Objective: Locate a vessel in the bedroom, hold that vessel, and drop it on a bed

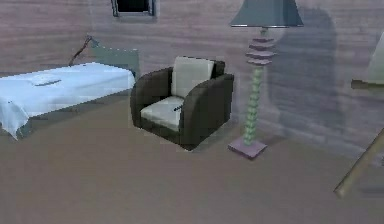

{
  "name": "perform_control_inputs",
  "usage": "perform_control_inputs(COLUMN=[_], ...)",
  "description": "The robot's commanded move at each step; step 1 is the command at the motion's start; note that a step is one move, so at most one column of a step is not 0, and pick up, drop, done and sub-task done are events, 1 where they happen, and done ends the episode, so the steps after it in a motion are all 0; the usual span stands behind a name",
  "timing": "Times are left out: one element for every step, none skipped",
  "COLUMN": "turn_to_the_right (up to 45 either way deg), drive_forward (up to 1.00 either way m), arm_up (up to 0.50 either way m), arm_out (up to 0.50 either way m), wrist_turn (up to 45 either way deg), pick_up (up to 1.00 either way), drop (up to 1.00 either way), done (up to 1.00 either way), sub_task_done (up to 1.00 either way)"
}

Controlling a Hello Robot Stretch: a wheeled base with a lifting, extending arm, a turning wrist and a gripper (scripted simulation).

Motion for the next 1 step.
perform_control_inputs(turn_to_the_right=[-3.0], drive_forward=[0.00], arm_up=[0.00], arm_out=[0.00], wrist_turn=[0.0], pick_up=[0.00], drop=[0.00], done=[0.00], sub_task_done=[0.00])
